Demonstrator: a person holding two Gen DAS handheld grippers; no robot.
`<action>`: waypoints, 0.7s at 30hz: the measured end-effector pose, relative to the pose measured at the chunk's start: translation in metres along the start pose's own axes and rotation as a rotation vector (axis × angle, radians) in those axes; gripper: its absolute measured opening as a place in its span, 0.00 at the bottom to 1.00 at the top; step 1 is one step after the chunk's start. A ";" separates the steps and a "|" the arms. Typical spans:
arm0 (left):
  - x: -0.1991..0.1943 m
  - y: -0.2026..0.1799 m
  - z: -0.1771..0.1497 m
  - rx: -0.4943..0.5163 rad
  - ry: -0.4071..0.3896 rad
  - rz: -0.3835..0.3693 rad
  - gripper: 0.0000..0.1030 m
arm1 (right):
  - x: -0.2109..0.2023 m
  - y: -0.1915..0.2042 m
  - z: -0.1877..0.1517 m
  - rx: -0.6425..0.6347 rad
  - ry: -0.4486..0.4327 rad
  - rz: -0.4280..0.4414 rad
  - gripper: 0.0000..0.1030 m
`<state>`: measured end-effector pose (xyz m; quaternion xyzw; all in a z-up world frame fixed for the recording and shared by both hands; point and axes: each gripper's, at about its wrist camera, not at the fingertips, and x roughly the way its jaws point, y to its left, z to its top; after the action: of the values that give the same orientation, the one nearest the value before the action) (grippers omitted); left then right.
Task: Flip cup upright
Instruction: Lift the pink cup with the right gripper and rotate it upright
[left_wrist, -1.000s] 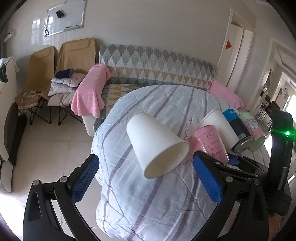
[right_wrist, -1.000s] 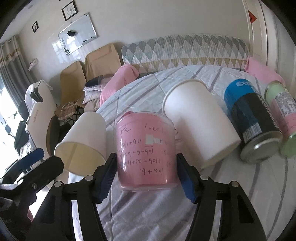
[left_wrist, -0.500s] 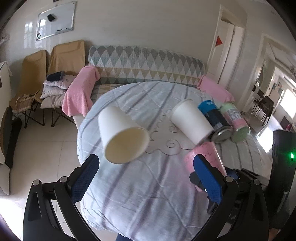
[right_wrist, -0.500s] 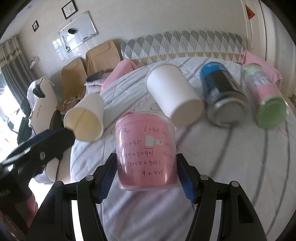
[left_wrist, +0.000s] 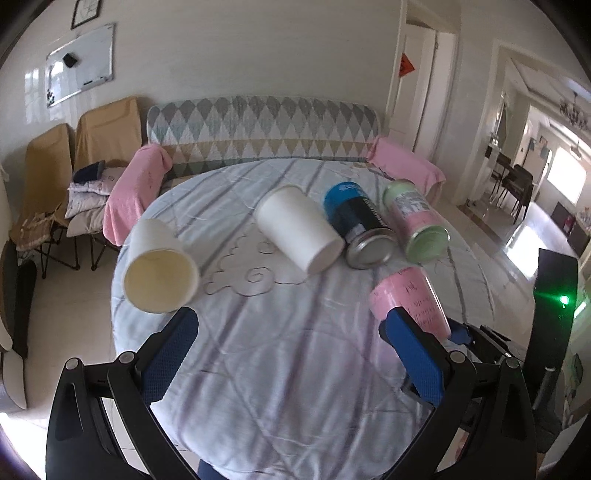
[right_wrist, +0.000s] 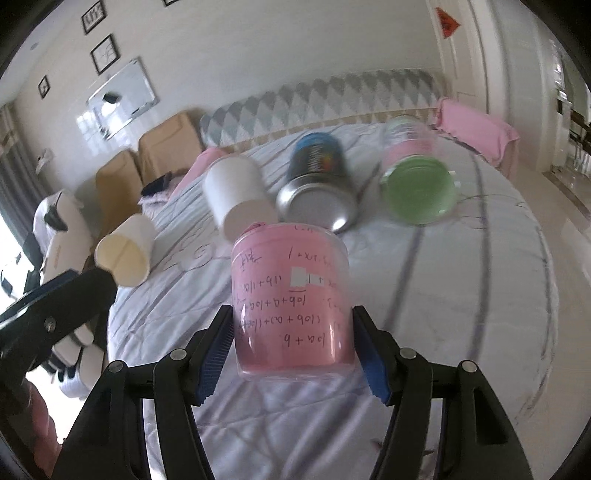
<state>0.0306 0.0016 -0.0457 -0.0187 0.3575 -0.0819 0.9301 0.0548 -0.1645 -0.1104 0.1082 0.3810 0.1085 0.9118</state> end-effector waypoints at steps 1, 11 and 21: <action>0.002 -0.004 0.000 0.003 0.009 0.000 1.00 | 0.001 -0.003 0.000 0.013 -0.002 0.006 0.63; 0.009 -0.020 0.005 0.003 0.041 0.025 1.00 | 0.005 -0.014 0.003 0.039 -0.004 0.035 0.80; 0.017 -0.044 0.004 -0.017 0.112 0.007 1.00 | -0.027 -0.029 -0.004 -0.005 -0.011 0.053 0.80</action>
<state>0.0399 -0.0444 -0.0499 -0.0205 0.4097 -0.0764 0.9088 0.0367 -0.1995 -0.1034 0.1168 0.3725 0.1331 0.9110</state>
